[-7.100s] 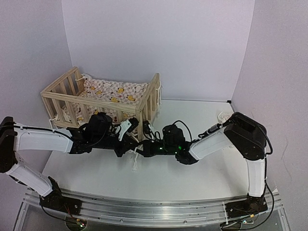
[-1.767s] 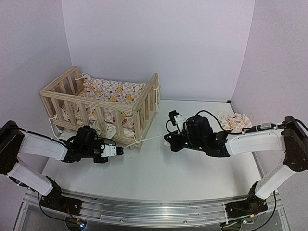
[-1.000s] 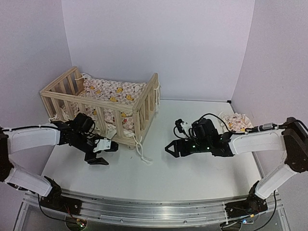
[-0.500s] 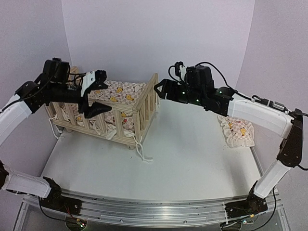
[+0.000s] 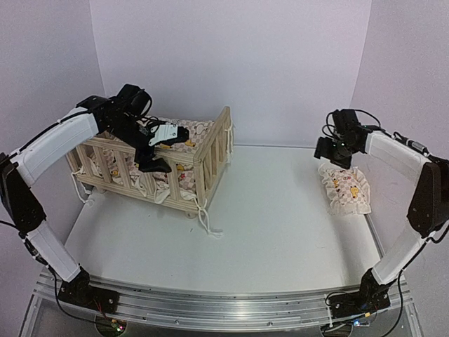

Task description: Set up the pet bed

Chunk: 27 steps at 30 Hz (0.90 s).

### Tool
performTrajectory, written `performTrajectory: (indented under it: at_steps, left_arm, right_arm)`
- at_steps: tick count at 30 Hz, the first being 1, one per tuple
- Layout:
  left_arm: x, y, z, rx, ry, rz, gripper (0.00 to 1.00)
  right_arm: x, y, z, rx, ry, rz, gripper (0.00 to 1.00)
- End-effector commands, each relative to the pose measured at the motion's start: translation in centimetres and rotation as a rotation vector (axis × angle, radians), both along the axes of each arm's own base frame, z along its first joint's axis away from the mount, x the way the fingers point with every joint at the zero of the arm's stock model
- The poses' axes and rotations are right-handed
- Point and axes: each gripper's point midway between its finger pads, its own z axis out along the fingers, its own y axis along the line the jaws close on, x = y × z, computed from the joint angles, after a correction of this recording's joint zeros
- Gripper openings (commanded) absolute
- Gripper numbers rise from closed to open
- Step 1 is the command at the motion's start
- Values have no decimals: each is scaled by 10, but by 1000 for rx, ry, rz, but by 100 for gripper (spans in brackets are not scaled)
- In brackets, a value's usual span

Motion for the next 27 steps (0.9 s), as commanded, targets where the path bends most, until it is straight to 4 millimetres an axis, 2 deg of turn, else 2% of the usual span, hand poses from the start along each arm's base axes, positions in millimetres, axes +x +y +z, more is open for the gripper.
performTrajectory:
  at_steps: [1,2,5,9,12,15,17,18,23,27]
  left_arm:
    - [2,2,12,41,-28,-42,68]
    - [1,0,13,33,-18,-47,55]
    - [-13,-8,23,-26,33,-87,28]
    - [-37,-26,33,-74,77,-146,3]
    - [-65,-67,42,-110,95,-209,0]
    - [-81,-101,51,-144,141,-267,0]
    - [-81,-116,68,-188,185,-284,0]
    - [-79,-122,83,-219,185,-283,0]
    - [-85,-148,86,-254,227,-316,0]
    - [-102,-169,92,-307,199,-385,0]
  right_arm:
    - [-33,-44,-23,-7,133,-15,83]
    - [-34,-52,-28,-3,147,-24,83]
    - [-35,-73,-37,5,176,-44,83]
    - [-31,-104,-45,-6,203,-87,83]
    - [-29,-126,-54,-14,233,-126,84]
    - [-23,-137,-66,1,264,-142,84]
    - [-20,-139,-73,9,284,-135,84]
    - [-19,-139,-77,8,296,-129,84]
    - [-26,-147,-103,-22,373,-125,84]
    - [-26,-150,-125,-8,425,-121,85]
